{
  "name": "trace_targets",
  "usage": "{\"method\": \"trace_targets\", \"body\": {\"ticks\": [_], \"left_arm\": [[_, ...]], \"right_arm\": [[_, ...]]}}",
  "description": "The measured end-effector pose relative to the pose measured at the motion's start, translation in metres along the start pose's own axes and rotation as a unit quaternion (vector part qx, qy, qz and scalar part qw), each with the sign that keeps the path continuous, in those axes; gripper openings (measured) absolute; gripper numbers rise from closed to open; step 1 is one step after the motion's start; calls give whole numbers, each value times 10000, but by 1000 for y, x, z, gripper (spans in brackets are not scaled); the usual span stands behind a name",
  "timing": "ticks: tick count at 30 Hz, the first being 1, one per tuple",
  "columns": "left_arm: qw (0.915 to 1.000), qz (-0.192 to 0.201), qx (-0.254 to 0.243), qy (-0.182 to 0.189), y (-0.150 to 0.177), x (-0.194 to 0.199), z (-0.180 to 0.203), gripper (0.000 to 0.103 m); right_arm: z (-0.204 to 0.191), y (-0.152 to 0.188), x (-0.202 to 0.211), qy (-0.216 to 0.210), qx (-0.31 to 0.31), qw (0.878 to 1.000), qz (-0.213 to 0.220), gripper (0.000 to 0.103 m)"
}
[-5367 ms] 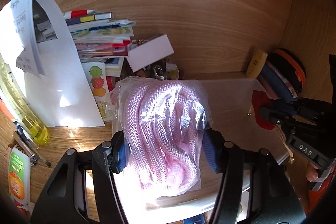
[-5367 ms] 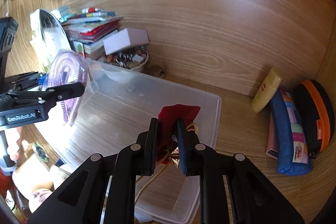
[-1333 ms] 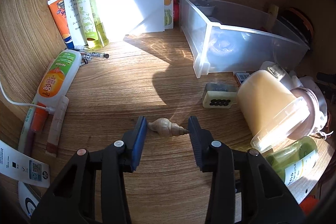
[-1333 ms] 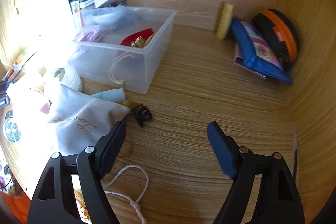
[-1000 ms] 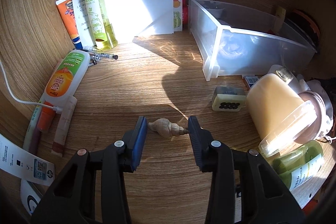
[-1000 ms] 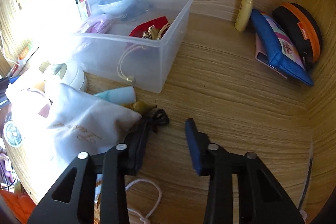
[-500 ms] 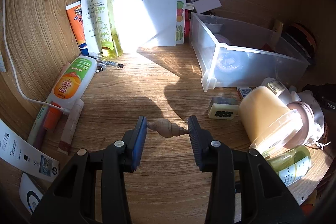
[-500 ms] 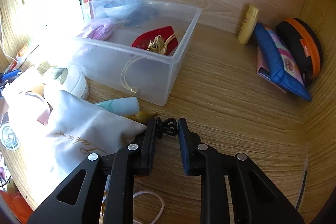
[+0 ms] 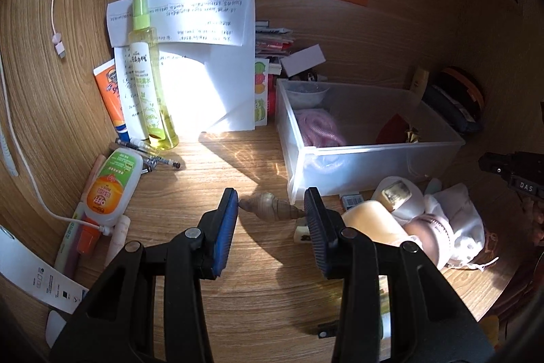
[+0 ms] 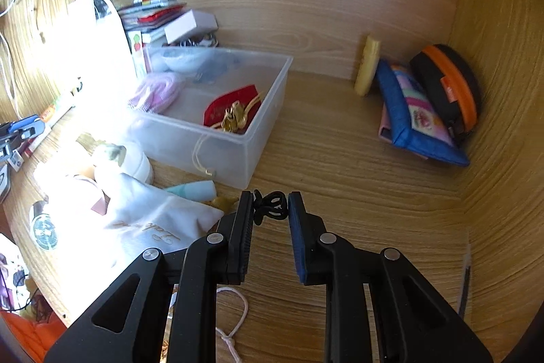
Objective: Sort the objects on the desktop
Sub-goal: 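Carry the seashell and black clip over the clear plastic box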
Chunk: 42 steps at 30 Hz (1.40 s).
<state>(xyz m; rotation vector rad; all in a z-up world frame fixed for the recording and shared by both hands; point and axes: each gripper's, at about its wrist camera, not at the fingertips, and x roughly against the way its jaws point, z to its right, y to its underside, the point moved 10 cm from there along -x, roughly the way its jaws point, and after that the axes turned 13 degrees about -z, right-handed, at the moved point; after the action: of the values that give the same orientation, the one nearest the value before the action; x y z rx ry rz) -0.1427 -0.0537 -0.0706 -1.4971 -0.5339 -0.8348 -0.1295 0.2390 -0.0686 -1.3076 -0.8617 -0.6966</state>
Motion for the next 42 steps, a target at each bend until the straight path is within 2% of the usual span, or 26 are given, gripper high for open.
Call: {"method": "trace_targets", "body": {"ticks": [5,11,23,33,42], "left_arm": [[9994,242,-140,186,-21,10,20,40],[9985,232,-423,259,-38,1,43,40],[9968,311,-528,510,-72,-14,61,40],[9952,209,-649,705,-88,-35,70,40],[9945,-92,-531,893,-80,-62,63,40]], "right_arm": [[6,-9,9,-11,-76,9999,145,19],[3,-21,22,-231,-116,9990,358,19],[-15,-58,28,-536,16,9966,626,19],[-34,-85,13,-656,256,9960,551,19],[-52,-91,-16,-733,372,9963,266,19]]}}
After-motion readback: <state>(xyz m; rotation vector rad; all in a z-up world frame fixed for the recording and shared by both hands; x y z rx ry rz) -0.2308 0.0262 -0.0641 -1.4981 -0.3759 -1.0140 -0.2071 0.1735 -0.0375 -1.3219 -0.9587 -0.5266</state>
